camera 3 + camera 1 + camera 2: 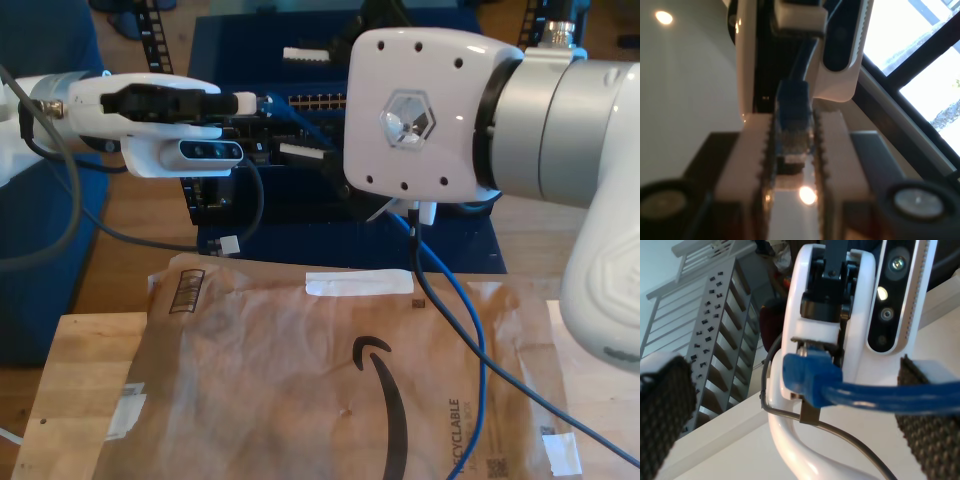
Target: Grab the cable and plug it in
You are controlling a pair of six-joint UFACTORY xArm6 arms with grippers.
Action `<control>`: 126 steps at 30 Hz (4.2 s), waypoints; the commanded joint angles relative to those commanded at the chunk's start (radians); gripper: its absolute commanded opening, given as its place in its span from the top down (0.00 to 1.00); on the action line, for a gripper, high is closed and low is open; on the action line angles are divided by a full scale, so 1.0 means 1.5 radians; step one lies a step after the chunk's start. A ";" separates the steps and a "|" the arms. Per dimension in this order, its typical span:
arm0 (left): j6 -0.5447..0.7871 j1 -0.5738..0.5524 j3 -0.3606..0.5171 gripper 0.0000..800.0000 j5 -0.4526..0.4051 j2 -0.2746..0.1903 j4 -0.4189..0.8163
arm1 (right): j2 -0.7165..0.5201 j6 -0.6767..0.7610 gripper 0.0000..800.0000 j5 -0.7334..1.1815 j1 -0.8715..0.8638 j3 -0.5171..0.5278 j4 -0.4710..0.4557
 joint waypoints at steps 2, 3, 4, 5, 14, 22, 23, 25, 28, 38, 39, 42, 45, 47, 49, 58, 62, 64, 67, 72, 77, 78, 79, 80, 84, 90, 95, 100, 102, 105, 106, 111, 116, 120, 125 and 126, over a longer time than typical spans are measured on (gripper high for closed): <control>0.000 0.000 -0.001 0.96 0.000 0.000 0.000 | 0.005 0.000 0.35 0.000 0.001 -0.004 0.000; 0.000 0.000 -0.001 0.96 0.000 0.000 0.000 | 0.006 0.000 0.36 0.000 0.003 -0.004 0.000; 0.000 0.000 0.000 0.96 0.000 0.000 0.000 | 0.007 0.000 0.36 0.000 0.008 -0.004 -0.001; 0.000 0.000 -0.001 0.96 0.000 -0.001 0.000 | 0.008 0.000 0.38 -0.001 0.010 -0.005 -0.001; 0.000 0.000 -0.001 0.96 0.001 -0.001 0.000 | 0.010 0.001 0.46 -0.002 0.010 -0.003 0.000; -0.001 -0.001 -0.002 0.96 0.003 -0.001 0.000 | 0.016 -0.001 0.57 -0.047 0.029 0.004 -0.001; -0.001 -0.001 -0.002 0.96 0.003 -0.001 0.000 | 0.017 -0.001 0.58 -0.047 0.029 0.005 -0.001; -0.001 -0.001 -0.003 0.96 0.003 -0.001 0.000 | 0.018 0.000 0.60 -0.047 0.029 0.004 -0.001; -0.001 -0.001 -0.006 0.96 0.004 -0.001 0.000 | 0.018 0.000 0.62 -0.047 0.030 0.005 -0.001; -0.001 0.000 -0.007 0.96 0.004 -0.001 0.000 | 0.018 0.000 0.65 -0.049 0.029 0.006 -0.001; -0.001 0.000 -0.007 0.96 0.004 -0.002 0.000 | 0.018 0.000 0.66 -0.049 0.029 0.006 -0.001; -0.002 0.000 -0.008 0.96 0.004 -0.001 0.000 | 0.018 0.000 0.68 -0.049 0.029 0.006 0.000; -0.002 0.000 -0.007 0.93 0.005 -0.002 0.000 | 0.018 0.003 0.80 -0.050 0.029 0.006 0.002; -0.002 0.000 -0.007 0.73 0.012 -0.002 0.000 | 0.018 0.006 0.93 -0.061 0.029 0.006 0.003; -0.001 0.001 -0.008 0.46 0.012 -0.002 -0.001 | 0.018 0.006 0.97 -0.073 0.030 0.006 0.003; 0.001 0.039 -0.043 0.00 -0.028 -0.013 0.002 | 0.026 0.011 0.99 -0.075 0.028 0.007 0.001; 0.017 0.106 -0.089 0.00 -0.079 -0.016 0.075 | 0.059 0.011 0.99 -0.082 0.000 0.009 -0.004; 0.030 0.128 -0.120 0.00 -0.100 -0.016 0.158 | 0.075 0.011 1.00 -0.086 -0.043 0.012 -0.006; 0.065 0.152 -0.123 0.00 -0.105 -0.026 0.288 | 0.092 0.010 1.00 -0.103 -0.100 0.024 -0.025; 0.197 0.222 -0.090 0.00 -0.106 -0.052 0.428 | 0.115 0.010 1.00 -0.230 -0.107 0.078 -0.103; 0.261 0.308 -0.046 0.00 -0.106 -0.091 0.551 | 0.125 0.008 1.00 -0.338 -0.107 0.134 -0.128; 0.292 0.319 -0.033 0.00 -0.106 -0.102 0.585 | 0.126 0.008 1.00 -0.364 -0.107 0.144 -0.131; 0.315 0.325 -0.021 0.00 -0.106 -0.114 0.620 | 0.127 0.007 1.00 -0.388 -0.107 0.154 -0.132; 0.330 0.330 -0.007 0.00 -0.106 -0.123 0.657 | 0.129 0.007 1.00 -0.406 -0.107 0.161 -0.132; 0.397 0.371 0.070 0.00 -0.129 -0.157 0.762 | 0.130 -0.001 1.00 -0.454 -0.107 0.186 -0.132; 0.560 0.480 0.207 0.00 -0.200 -0.230 0.850 | 0.183 -0.071 1.00 -0.594 -0.105 0.212 -0.124; 0.664 0.554 0.312 0.00 -0.247 -0.291 0.978 | 0.232 -0.107 1.00 -0.703 -0.095 0.219 -0.116; 0.762 0.678 0.434 0.00 -0.370 -0.345 1.102 | 0.260 -0.149 1.00 -0.718 -0.081 0.214 -0.044; 0.791 0.708 0.462 0.00 -0.413 -0.353 1.123 | 0.267 -0.157 1.00 -0.738 -0.075 0.205 -0.036; 0.833 0.750 0.491 0.00 -0.450 -0.353 1.125 | 0.301 -0.158 1.00 -0.761 -0.051 0.180 -0.011; 0.846 0.763 0.497 0.00 -0.456 -0.353 1.125 | 0.312 -0.160 1.00 -0.768 -0.044 0.172 0.004; 0.893 0.820 0.517 0.00 -0.493 -0.356 1.125 | 0.373 -0.226 1.00 -0.822 -0.002 0.127 0.076; 0.943 0.827 0.559 0.00 -0.555 -0.418 1.122 | 0.426 -0.248 1.00 -0.825 0.031 0.065 0.122; 0.977 0.886 0.573 0.00 -0.600 -0.428 1.123 | 0.458 -0.250 1.00 -0.829 0.050 0.026 0.169; 1.010 0.899 0.599 0.00 -0.618 -0.455 1.121 | 0.466 -0.269 1.00 -0.828 0.050 0.016 0.184; 1.016 0.900 0.606 0.00 -0.618 -0.460 1.121 | 0.471 -0.269 1.00 -0.828 0.050 0.013 0.184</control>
